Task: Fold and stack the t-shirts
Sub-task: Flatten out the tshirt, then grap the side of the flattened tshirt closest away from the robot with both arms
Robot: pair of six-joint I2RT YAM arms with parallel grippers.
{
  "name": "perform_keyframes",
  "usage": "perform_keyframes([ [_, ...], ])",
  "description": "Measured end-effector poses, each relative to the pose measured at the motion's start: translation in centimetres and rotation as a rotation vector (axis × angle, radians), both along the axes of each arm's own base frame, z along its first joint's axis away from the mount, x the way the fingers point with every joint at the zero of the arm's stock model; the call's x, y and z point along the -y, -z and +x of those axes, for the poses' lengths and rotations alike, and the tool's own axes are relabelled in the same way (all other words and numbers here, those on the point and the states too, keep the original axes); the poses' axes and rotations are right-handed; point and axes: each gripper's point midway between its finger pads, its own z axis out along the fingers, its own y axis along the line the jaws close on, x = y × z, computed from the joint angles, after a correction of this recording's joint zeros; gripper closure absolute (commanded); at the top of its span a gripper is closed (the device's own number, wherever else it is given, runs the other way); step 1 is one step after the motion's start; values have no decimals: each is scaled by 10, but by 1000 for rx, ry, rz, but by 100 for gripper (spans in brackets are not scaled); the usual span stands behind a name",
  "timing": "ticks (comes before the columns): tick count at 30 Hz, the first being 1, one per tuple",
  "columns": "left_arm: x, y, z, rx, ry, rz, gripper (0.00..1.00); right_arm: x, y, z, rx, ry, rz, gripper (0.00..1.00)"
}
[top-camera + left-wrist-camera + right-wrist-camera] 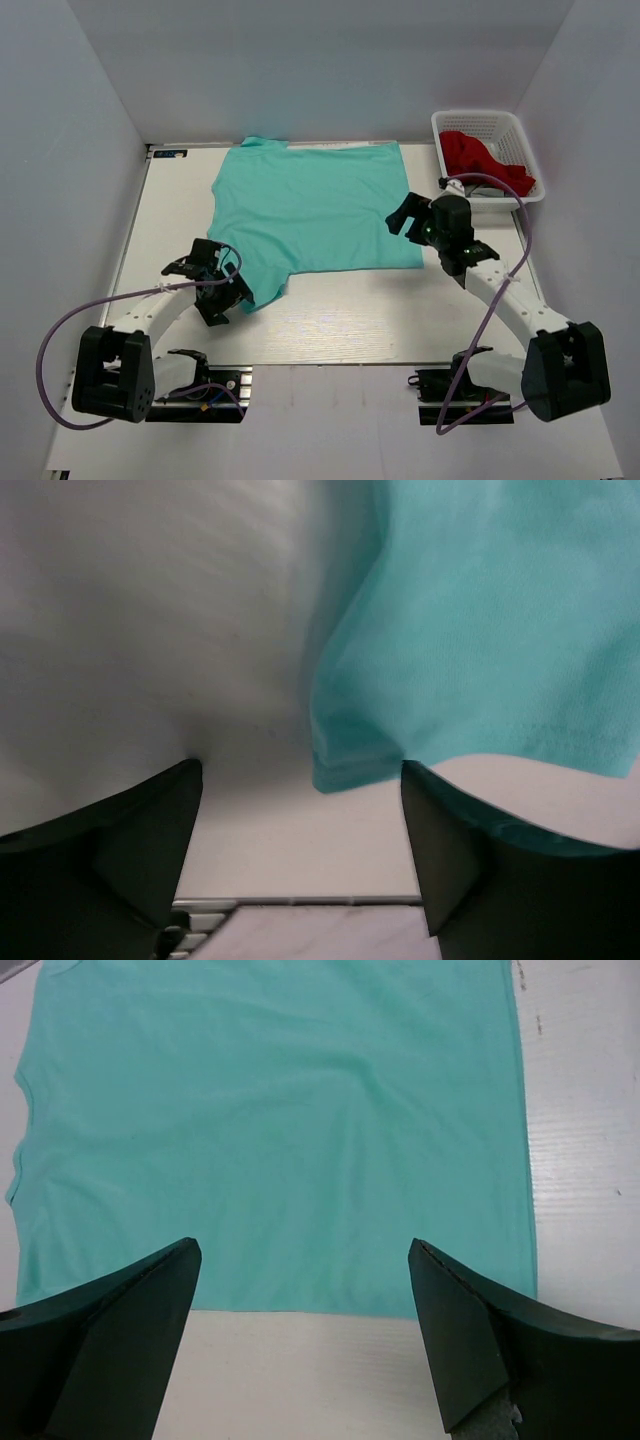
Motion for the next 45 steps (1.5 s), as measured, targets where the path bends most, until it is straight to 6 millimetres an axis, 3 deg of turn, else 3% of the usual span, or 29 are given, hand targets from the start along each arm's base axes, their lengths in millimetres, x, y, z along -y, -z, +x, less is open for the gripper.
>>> perform_keyframes([
  [2,3,3,-6,-20,3,-5,25,7,3,-5,-5,31,8,10],
  [3,4,3,-6,-18,6,-6,33,9,6,-8,-13,47,12,10],
  [4,5,4,-5,-16,4,-8,50,13,11,-11,-24,62,10,10],
  [6,6,7,-2,-16,3,-9,63,21,21,-16,-56,98,3,10],
  [10,9,11,1,-21,8,-18,79,33,31,-21,-97,155,-16,10],
  [11,9,12,2,-19,13,-21,95,37,34,-22,-106,171,-20,10],
  [12,10,12,3,-20,13,-24,100,41,37,-24,-118,187,-28,10],
  [20,16,11,7,-11,35,-50,100,64,75,-34,-252,273,-73,13],
  [30,12,1,2,12,42,-39,100,58,121,-49,-429,240,-85,19],
  [33,13,0,2,12,44,-43,100,57,132,-50,-462,244,-85,30],
  [34,13,0,2,14,46,-45,100,55,132,-47,-457,241,-77,40],
  [37,15,-3,3,24,52,-56,100,51,135,-41,-456,234,-57,56],
  [38,16,-5,5,31,52,-60,100,49,136,-39,-456,235,-49,68],
  [42,19,-18,18,89,54,-70,100,47,140,-36,-462,242,-38,98],
  [45,23,-36,37,160,55,-86,100,48,141,-35,-467,249,-42,100],
])
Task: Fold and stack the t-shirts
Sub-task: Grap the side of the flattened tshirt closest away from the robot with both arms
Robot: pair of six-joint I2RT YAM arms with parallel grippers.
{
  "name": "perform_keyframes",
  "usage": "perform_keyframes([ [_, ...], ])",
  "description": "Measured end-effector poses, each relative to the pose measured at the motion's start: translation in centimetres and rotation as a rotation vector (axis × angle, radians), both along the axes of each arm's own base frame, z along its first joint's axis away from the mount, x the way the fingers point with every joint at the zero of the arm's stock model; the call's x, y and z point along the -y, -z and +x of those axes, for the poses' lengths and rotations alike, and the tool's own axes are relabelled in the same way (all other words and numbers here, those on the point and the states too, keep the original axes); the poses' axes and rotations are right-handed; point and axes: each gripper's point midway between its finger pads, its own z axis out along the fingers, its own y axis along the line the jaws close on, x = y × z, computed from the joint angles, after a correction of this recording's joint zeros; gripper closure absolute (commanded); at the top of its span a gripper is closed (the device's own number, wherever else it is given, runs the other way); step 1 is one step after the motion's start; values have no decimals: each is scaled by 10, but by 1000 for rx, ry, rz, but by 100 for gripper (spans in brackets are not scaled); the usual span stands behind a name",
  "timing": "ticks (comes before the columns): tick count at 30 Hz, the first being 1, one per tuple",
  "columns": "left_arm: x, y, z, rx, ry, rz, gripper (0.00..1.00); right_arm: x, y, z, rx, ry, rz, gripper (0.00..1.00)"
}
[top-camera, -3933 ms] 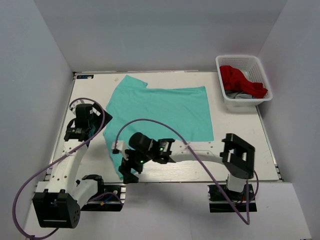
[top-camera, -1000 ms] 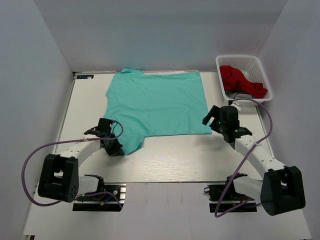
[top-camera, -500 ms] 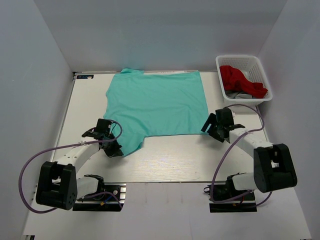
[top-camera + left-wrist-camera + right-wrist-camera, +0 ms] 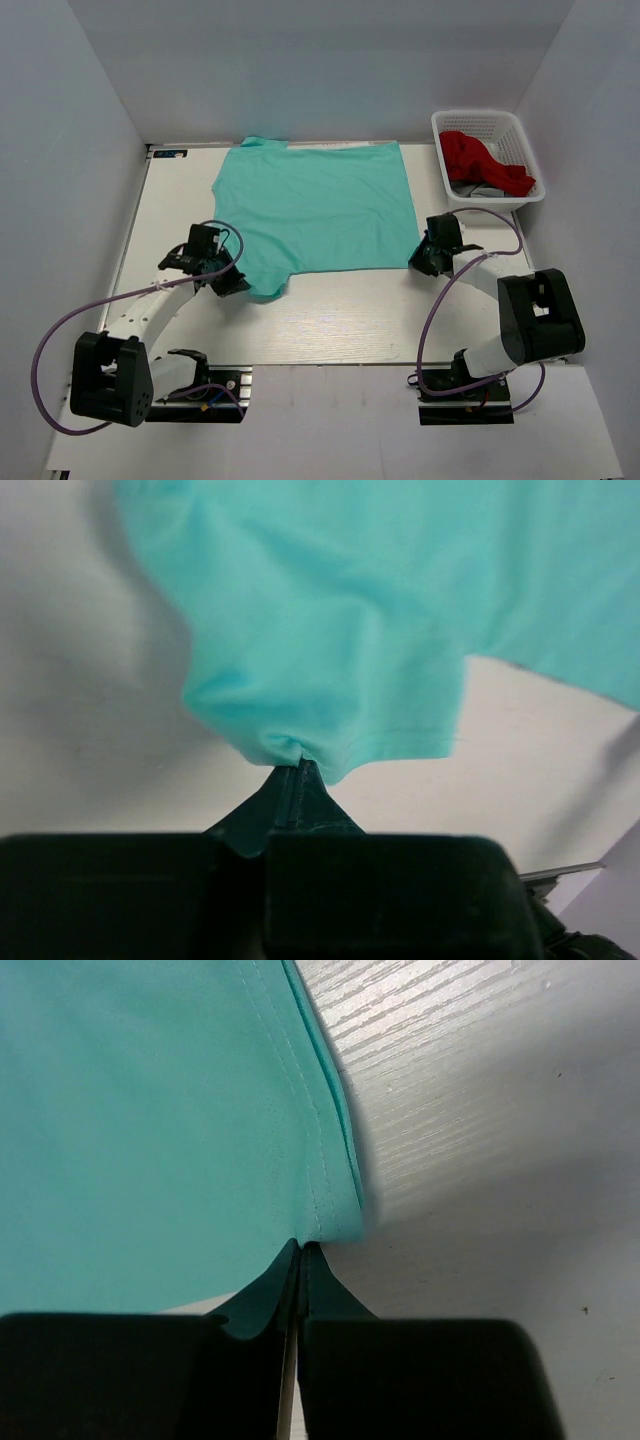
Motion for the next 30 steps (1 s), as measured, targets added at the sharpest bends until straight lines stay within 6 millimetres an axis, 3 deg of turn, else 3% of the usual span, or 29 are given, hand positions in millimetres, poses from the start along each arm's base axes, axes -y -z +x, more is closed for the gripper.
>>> perform_keyframes([
  [5,9,-42,37,136,0,-37,100,-2,-12,10,18,-12,-4,100],
  [10,18,-91,83,266,-9,-68,100,-14,-45,34,70,-57,21,100],
  [20,22,-94,164,220,-52,-23,100,-28,-94,93,127,-85,23,100],
  [30,10,-115,251,303,-111,87,100,-19,-95,149,89,-65,-8,100],
])
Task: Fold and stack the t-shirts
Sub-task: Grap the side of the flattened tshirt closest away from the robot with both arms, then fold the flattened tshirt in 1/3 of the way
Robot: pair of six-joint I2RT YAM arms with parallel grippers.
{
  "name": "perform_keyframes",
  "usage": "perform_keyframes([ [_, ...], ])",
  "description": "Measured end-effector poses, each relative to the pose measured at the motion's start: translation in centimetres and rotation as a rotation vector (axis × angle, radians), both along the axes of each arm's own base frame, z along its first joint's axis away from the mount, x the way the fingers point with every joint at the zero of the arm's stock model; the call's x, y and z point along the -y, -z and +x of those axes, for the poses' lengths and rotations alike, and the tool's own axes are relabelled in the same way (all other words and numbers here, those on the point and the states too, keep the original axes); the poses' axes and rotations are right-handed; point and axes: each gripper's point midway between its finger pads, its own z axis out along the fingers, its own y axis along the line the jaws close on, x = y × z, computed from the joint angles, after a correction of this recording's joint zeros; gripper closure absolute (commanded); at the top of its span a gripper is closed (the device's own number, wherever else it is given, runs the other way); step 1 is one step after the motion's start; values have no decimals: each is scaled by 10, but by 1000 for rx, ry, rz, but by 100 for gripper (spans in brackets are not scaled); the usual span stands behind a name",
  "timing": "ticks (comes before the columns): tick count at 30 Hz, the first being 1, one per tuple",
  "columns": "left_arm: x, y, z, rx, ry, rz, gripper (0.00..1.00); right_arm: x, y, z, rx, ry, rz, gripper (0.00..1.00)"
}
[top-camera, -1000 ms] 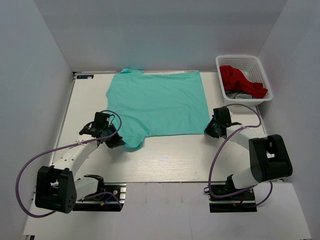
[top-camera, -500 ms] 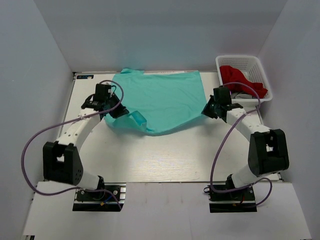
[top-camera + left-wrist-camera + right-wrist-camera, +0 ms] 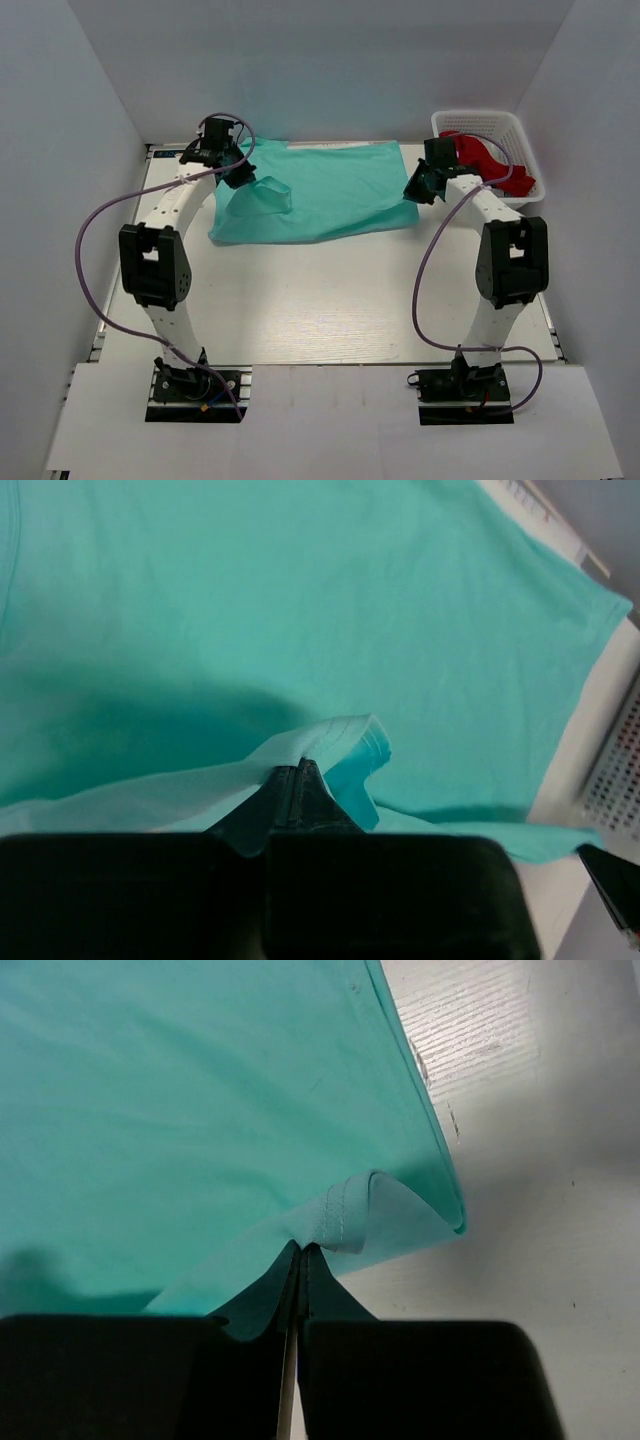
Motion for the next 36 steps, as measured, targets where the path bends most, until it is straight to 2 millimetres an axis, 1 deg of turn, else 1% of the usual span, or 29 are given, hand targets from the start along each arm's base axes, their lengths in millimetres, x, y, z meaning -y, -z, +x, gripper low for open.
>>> perform_keyframes([
  [2,-3,4,18,1,-16,22,100,1,2,12,-7,0,-1,100],
  [4,-7,12,37,-5,-33,42,100,3,7,27,-11,2,2,100],
  [5,-10,18,46,-9,-42,51,100,3,9,31,-14,2,3,100],
  [8,-18,40,69,-32,-68,78,100,5,27,54,-41,10,8,100],
  [9,-23,50,77,-42,-80,89,100,5,33,62,-47,12,9,82],
  [10,-27,58,83,-51,-89,99,100,6,39,68,-50,16,11,71],
  [11,-31,65,87,-59,-98,105,72,7,45,73,-56,15,8,59],
  [12,-35,73,91,-66,-101,115,62,8,50,76,-63,10,1,33],
  [13,-38,79,94,-71,-109,124,46,8,54,79,-69,4,1,16],
  [14,-42,83,96,-74,-120,136,9,7,56,80,-69,-11,-3,10],
  [15,-46,87,97,-79,-128,149,0,6,56,81,-67,-26,-5,10],
  [17,-53,86,98,-76,-152,155,0,3,51,80,-55,-59,-9,10],
  [18,-55,82,101,-63,-157,155,0,0,49,79,-47,-77,-6,10],
  [21,-56,70,105,-24,-158,142,0,-10,37,68,-16,-132,8,10],
  [23,-52,67,100,-13,-141,127,0,-16,29,51,-5,-171,20,10],
  [25,-44,69,89,-20,-109,110,0,-25,22,40,7,-206,32,10],
  [28,-28,81,71,-56,-53,73,0,-40,18,37,29,-251,45,10],
  [31,-16,106,51,-118,-5,44,0,-53,24,36,30,-289,51,10],
  [34,-14,136,26,-207,12,44,0,-61,41,34,5,-312,56,10],
  [36,-15,134,20,-199,8,41,0,-62,56,30,-25,-313,52,10],
])
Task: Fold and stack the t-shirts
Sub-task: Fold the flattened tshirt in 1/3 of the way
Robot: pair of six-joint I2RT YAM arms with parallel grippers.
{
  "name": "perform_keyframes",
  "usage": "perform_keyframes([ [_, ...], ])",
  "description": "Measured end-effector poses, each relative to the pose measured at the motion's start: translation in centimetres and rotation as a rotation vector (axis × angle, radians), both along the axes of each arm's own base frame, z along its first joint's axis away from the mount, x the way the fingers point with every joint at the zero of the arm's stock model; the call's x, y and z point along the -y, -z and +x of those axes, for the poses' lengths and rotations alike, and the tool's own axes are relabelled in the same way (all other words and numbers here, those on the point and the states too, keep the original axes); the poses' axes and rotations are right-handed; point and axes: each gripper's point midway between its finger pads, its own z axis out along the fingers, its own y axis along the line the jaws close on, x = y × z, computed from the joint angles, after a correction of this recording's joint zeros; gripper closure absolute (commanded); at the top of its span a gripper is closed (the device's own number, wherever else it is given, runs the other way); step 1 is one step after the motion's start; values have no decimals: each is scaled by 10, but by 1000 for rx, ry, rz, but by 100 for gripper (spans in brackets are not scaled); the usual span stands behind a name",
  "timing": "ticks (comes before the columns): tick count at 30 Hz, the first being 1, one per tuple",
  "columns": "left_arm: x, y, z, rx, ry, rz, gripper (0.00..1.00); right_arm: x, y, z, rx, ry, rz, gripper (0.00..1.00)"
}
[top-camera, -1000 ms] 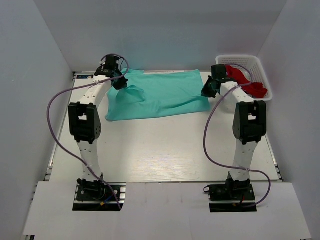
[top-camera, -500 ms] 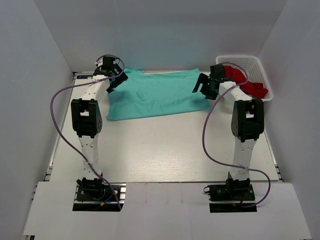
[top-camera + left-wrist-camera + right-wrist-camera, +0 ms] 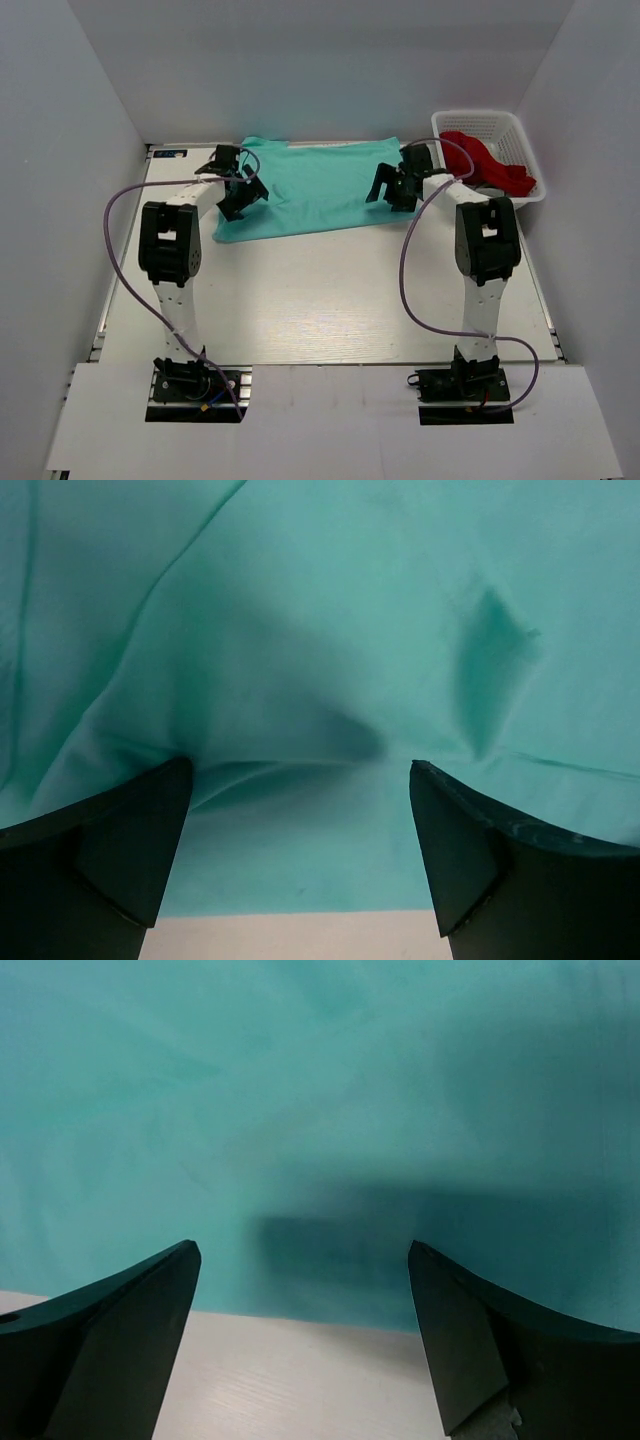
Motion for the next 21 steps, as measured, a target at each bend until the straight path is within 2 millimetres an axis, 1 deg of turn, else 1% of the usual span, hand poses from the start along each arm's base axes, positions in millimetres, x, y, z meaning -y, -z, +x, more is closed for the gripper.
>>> perform_keyframes([
  [2,-5,5,-15,-25,-10,15,0,3,19,-12,-38,-1,-13,10],
  [3,-6,5,-20,-25,-13,16,0,2,16,-13,-20,-5,-6,10],
  [4,-9,6,-30,-37,-18,26,0,3,16,-15,-9,1,-13,10],
  [5,-11,7,-39,-47,-22,31,0,5,20,-22,-7,1,-17,10],
  [7,-14,8,-58,-70,-24,39,0,6,19,-34,11,-3,-17,10],
  [9,-18,10,-78,-87,-32,46,0,3,21,-56,19,-17,-14,10],
  [12,-25,11,-116,-118,-49,52,0,-2,22,-98,29,-43,-4,10],
  [15,-31,12,-162,-154,-75,53,0,-6,22,-146,16,-66,10,10],
  [16,-35,15,-183,-182,-89,57,0,-6,23,-159,13,-72,14,10],
  [17,-37,16,-200,-200,-99,59,0,-6,23,-169,8,-74,17,10],
  [18,-39,15,-218,-215,-108,58,0,-7,22,-185,7,-86,21,10],
  [20,-43,13,-250,-244,-118,57,0,-6,21,-207,-13,-103,24,10],
  [21,-44,10,-260,-245,-120,56,0,-6,20,-216,-31,-110,22,10],
])
